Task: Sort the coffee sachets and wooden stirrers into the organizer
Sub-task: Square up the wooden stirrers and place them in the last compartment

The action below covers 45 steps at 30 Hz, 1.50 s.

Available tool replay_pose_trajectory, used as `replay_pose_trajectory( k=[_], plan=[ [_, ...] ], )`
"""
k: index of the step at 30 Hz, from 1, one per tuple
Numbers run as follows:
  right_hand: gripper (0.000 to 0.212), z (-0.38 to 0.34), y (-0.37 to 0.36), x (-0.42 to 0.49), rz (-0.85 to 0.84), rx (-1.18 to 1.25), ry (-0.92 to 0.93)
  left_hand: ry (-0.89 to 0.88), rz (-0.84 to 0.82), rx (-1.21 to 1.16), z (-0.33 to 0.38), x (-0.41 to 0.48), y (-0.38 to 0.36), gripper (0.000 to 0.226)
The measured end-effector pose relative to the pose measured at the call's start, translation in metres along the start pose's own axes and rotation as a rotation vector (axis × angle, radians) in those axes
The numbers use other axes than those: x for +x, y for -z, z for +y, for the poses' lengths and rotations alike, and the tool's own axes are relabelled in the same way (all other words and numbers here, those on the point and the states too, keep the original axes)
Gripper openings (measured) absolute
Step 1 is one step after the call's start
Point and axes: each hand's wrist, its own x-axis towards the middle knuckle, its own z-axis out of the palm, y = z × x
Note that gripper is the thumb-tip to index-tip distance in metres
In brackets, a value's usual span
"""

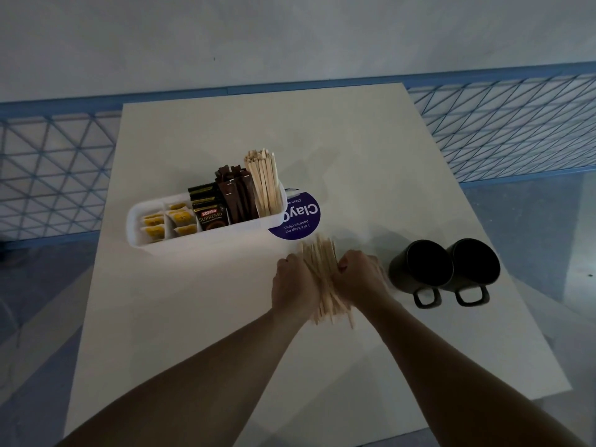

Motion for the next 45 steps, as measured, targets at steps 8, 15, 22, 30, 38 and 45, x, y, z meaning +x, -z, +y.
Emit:
replay_pose_trajectory(
  k=[8, 15, 22, 30, 38, 45],
  plan=[
    [0.014, 0.004, -0.004, 0.005, 0.014, 0.012, 0.002, -0.005, -0.056, -0.006, 0.002, 0.003, 0.006, 0.031],
    [0.026, 0.002, -0.007, 0.01, 0.008, 0.06, 0.005, -0.001, -0.016, 0.025, -0.001, 0.004, 0.006, 0.036],
    [0.015, -0.007, -0.009, 0.01, 0.014, 0.002, -0.032, -0.025, 0.004, 0.079, -0.005, 0.009, 0.008, 0.024],
    [0.022, -0.006, -0.005, 0.014, -0.016, 0.017, -0.037, -0.025, -0.014, 0.09, -0.009, 0.01, 0.012, 0.016],
    [0.021, -0.007, -0.012, 0.013, 0.011, 0.027, -0.008, -0.051, -0.023, 0.099, -0.011, 0.009, 0.016, 0.017],
    [0.013, -0.012, -0.008, 0.015, -0.011, 0.039, -0.039, -0.056, -0.074, 0.082, -0.012, 0.009, 0.022, 0.019]
  ],
)
